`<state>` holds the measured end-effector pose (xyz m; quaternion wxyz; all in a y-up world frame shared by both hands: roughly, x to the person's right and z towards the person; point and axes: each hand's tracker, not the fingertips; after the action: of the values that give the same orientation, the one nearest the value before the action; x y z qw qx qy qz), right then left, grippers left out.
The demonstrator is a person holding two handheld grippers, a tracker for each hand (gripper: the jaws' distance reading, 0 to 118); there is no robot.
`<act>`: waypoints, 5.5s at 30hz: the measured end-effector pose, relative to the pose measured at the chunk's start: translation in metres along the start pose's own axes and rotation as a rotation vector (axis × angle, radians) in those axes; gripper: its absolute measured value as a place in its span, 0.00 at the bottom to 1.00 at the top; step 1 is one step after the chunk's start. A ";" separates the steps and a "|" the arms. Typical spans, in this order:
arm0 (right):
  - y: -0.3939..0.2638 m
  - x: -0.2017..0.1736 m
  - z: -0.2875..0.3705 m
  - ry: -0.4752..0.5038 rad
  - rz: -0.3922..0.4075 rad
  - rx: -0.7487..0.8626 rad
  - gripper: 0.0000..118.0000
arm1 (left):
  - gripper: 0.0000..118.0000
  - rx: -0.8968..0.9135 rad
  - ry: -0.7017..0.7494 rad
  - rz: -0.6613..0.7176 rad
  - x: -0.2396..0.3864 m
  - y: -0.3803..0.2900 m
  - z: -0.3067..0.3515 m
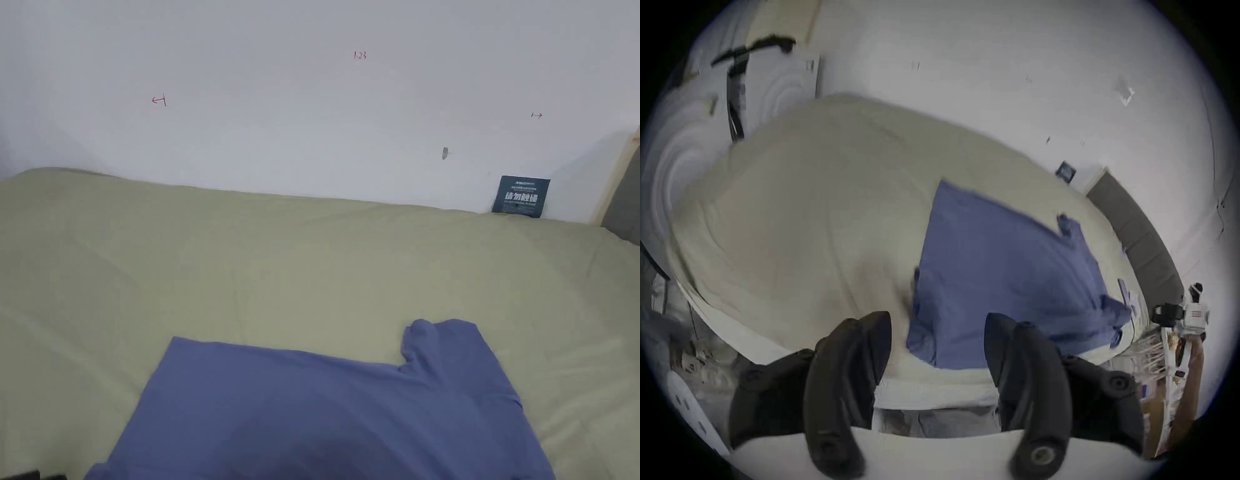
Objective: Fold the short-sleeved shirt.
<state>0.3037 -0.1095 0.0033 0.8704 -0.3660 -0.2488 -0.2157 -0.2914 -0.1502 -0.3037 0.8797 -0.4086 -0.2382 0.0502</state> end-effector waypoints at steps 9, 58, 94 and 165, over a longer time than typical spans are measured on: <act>-0.039 -0.127 0.049 -0.032 0.288 0.318 0.06 | 0.08 0.274 -0.015 -0.245 0.128 0.000 0.040; 0.209 -0.066 -0.365 -0.046 0.286 -0.411 0.80 | 0.00 -0.383 -0.014 -0.120 0.071 0.169 -0.332; 0.144 -0.075 -0.099 0.155 0.331 -0.120 0.02 | 0.00 -0.163 -0.167 -0.252 0.037 0.170 -0.129; -0.122 -0.181 -0.001 0.159 0.284 0.319 0.01 | 0.00 0.007 -0.189 -0.095 0.055 -0.003 -0.026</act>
<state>0.0945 -0.1533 -0.0392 0.9558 -0.2368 -0.1561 -0.0770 -0.2312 -0.1546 -0.2956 0.8559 -0.3873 -0.3393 0.0475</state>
